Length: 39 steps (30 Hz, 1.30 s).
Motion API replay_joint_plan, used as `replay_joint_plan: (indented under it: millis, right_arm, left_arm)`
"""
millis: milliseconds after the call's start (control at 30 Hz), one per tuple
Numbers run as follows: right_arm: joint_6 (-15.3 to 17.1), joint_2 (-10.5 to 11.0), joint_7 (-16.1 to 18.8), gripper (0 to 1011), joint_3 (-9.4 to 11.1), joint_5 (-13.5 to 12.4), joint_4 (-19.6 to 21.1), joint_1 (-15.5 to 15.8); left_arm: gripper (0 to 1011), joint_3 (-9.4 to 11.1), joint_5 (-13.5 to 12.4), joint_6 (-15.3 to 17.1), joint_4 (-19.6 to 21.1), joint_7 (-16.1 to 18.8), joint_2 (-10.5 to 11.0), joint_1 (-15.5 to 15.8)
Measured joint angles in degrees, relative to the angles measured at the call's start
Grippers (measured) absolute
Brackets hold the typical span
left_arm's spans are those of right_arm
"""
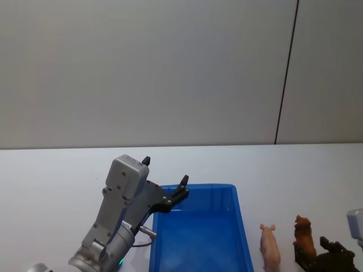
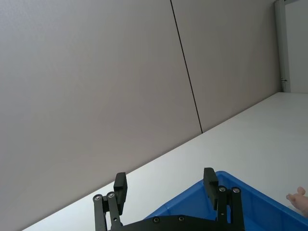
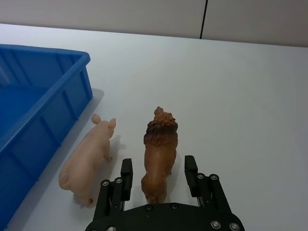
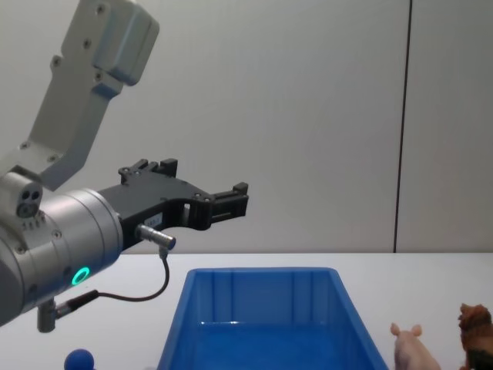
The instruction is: Pick up the two dolls from the table and place them into the box.
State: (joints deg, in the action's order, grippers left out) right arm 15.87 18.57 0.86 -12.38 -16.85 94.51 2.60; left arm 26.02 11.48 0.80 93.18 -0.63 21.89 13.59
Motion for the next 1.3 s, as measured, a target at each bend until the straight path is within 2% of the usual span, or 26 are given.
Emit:
replay_joint_plan:
  millis: [33, 67, 100, 133, 233, 333, 367, 400, 433, 733, 933, 1300]
  right_arm:
    - [0.0, -0.1, 0.1, 662, -0.1, 0.1, -0.3, -0.1]
    - [0.0, -0.2, 0.1, 662, -0.1, 0.2, -0.5, -0.2]
    - [0.0, -0.3, 0.1, 600, -0.1, 0.3, -0.6, -0.2]
    - [0.0, -0.3, 0.2, 586, -0.1, 0.3, -0.7, -0.3]
    - [0.0, -0.6, 0.2, 460, -0.2, 0.6, -1.3, -0.5]
    - [0.1, -0.8, 0.1, 403, -0.3, 0.9, -1.5, -0.6]
    - [0.2, -0.8, 0.0, 342, -0.3, 1.1, -1.5, -0.6]
    - [0.2, -0.8, -0.1, 342, -0.3, 1.2, -1.5, -0.6]
    - [0.3, -0.9, -0.3, 296, -0.4, 1.4, -1.4, -0.6]
    - [-0.1, -0.9, -1.6, 279, -0.4, 3.4, 0.4, -0.2]
    - [-1.8, -0.7, -1.8, 279, -0.4, 5.1, 3.0, 0.1]
    - [-5.0, -1.1, 2.1, 279, -0.8, 6.0, 6.1, -0.6]
  left_arm:
    - [1002, 0.0, 0.0, 0.0, 0.0, 0.0, 0.0, 0.0]
    - [1002, 0.0, 0.0, 0.0, 0.0, 0.0, 0.0, 0.0]
    - [1002, 0.0, 0.0, 0.0, 0.0, 0.0, 0.0, 0.0]
    - [1001, 0.0, 0.0, 0.0, 0.0, 0.0, 0.0, 0.0]
    - [1002, 0.0, 0.0, 0.0, 0.0, 0.0, 0.0, 0.0]
    - [1002, 0.0, 0.0, 0.0, 0.0, 0.0, 0.0, 0.0]
    - [1001, 0.0, 0.0, 0.0, 0.0, 0.0, 0.0, 0.0]
    - [1002, 0.0, 0.0, 0.0, 0.0, 0.0, 0.0, 0.0]
    - [1001, 0.0, 0.0, 0.0, 0.0, 0.0, 0.0, 0.0]
    - [1001, 0.0, 0.0, 0.0, 0.0, 0.0, 0.0, 0.0]
    - [1001, 0.0, 0.0, 0.0, 0.0, 0.0, 0.0, 0.0]
    - [1001, 0.0, 0.0, 0.0, 0.0, 0.0, 0.0, 0.0]
